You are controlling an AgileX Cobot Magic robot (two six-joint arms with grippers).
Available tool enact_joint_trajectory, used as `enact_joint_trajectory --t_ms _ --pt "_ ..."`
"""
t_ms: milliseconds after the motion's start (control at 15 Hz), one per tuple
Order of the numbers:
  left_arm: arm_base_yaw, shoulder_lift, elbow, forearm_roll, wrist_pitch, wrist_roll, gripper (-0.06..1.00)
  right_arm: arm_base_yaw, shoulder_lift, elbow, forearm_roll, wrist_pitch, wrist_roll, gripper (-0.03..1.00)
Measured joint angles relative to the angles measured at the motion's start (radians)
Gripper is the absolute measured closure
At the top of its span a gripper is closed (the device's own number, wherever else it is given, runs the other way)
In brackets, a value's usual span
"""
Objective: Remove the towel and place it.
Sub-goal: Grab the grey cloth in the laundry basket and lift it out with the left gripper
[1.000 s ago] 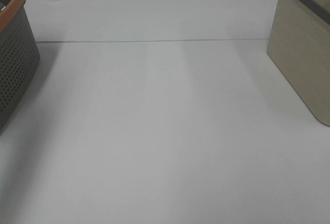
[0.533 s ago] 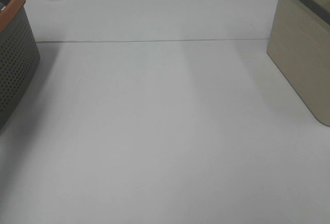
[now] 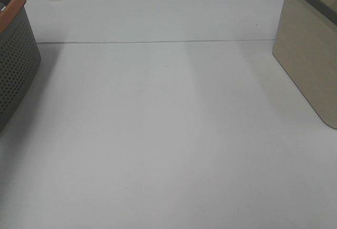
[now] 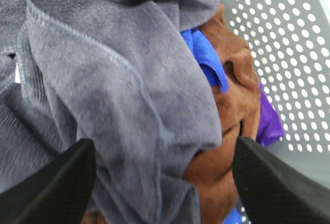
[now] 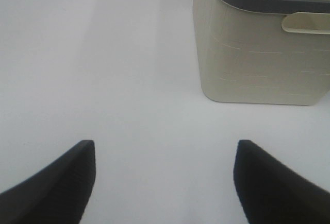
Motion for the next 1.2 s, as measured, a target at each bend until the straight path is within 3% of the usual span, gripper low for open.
enact_joint_trajectory --t_ms 200,333,467,533,600,867,1200 --pt "0.018 0.008 0.0 0.003 -0.018 -0.016 0.32 0.0 0.0 0.0 0.0 0.0 0.002 0.23" --pt "0.018 0.008 -0.002 0.003 -0.018 -0.033 0.44 0.0 0.0 0.0 0.0 0.0 0.003 0.23" --pt "0.018 0.008 -0.002 0.006 -0.03 -0.032 0.77 0.0 0.0 0.0 0.0 0.0 0.003 0.23" --pt "0.018 0.008 -0.002 0.012 -0.034 -0.032 0.89 0.0 0.0 0.0 0.0 0.0 0.004 0.23" --pt "0.018 0.008 -0.002 0.017 -0.056 -0.032 0.94 0.0 0.0 0.0 0.0 0.0 0.004 0.23" --pt "0.018 -0.041 -0.002 0.039 -0.14 -0.032 0.94 0.0 0.0 0.0 0.0 0.0 0.004 0.23" --pt "0.018 -0.194 -0.002 0.169 -0.231 -0.004 0.94 0.0 0.0 0.0 0.0 0.0 0.004 0.23"
